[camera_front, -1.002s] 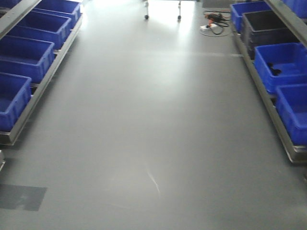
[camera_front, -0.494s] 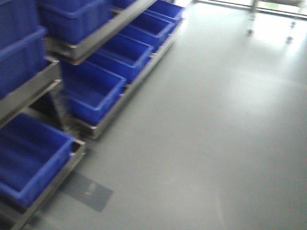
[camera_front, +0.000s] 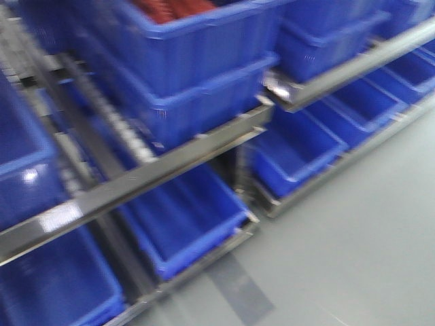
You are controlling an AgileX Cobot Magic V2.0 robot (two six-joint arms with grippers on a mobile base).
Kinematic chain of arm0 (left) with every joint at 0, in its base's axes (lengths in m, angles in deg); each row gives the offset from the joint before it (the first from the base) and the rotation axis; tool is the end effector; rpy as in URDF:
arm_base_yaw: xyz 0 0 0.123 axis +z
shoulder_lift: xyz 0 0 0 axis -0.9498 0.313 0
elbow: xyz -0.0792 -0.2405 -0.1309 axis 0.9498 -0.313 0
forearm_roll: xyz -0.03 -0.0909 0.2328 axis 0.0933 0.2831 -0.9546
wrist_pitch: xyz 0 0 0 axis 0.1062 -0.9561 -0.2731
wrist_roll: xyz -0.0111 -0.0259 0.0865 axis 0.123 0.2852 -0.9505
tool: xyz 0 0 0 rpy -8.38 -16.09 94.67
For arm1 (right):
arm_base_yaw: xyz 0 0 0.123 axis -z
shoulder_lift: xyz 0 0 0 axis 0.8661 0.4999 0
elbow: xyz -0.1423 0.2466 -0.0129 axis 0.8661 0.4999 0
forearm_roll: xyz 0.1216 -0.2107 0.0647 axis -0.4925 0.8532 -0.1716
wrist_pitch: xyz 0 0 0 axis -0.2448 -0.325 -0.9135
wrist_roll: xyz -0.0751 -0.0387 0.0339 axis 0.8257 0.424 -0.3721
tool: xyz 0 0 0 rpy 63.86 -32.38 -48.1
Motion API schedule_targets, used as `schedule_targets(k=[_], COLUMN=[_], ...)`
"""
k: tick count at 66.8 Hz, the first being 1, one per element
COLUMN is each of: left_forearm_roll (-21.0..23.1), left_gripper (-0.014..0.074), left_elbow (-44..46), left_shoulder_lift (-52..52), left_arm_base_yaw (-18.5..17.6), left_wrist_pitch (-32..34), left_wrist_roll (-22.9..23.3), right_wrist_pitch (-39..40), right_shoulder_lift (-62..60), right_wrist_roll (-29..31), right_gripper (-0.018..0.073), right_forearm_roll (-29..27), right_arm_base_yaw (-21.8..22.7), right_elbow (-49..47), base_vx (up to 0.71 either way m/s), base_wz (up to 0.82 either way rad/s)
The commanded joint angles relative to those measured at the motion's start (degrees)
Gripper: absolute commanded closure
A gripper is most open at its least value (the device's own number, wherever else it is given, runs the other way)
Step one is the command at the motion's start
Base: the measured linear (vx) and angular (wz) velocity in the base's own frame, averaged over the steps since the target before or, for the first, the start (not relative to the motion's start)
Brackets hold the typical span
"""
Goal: Pour parts from conveyor to right shelf
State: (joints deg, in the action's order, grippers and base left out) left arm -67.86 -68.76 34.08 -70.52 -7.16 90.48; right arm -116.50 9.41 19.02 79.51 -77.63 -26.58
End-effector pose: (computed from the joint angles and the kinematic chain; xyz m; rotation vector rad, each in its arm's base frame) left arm 0.0561 0.0015 0.1965 -0.0282 1.5869 0.0097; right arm 0.0225 -0.0017 0.2902 -0.2264 1.5564 0.1110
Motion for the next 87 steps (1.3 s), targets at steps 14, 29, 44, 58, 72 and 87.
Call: schedule_targets(k=[14, 29, 44, 58, 72, 87], left_forearm_roll=[0.4, 0.4, 0.4, 0.4, 0.4, 0.4], left_gripper=[0.0603, 0.0603, 0.0603, 0.0603, 0.0603, 0.0603], left_elbow=[1.1, 1.1, 1.1, 1.1, 1.1, 1.1], left_shoulder_lift=[-0.4, -0.4, -0.4, -0.4, -0.4, -0.4], left_arm_base_yaw=[-0.3, -0.3, -0.3, -0.3, -0.3, -0.3], left_wrist_pitch=[4.1, 4.1, 4.1, 4.1, 4.1, 4.1], left_wrist_roll=[0.4, 0.4, 0.4, 0.4, 0.4, 0.4], right_wrist_pitch=[4.8, 4.8, 4.8, 4.8, 4.8, 4.8], right_shoulder_lift=[0.5, 0.5, 0.5, 0.5, 0.5, 0.5], right_wrist_roll=[0.5, 0.5, 0.5, 0.5, 0.5, 0.5], right_gripper=[0.0567, 0.0567, 0.0567, 0.0567, 0.0567, 0.0567], right_forearm_roll=[0.8, 0.8, 0.8, 0.8, 0.8, 0.8], right_arm_base_yaw=[-0.1, -0.1, -0.1, -0.1, -0.1, -0.1], right_elbow=[-1.4, -1.4, -1.4, -1.4, -1.4, -1.4], base_vx=[0.20, 0.18, 0.15, 0.11, 0.12, 0.17], base_wz=[0.77, 0.74, 0.63, 0.34, 0.17, 0.00])
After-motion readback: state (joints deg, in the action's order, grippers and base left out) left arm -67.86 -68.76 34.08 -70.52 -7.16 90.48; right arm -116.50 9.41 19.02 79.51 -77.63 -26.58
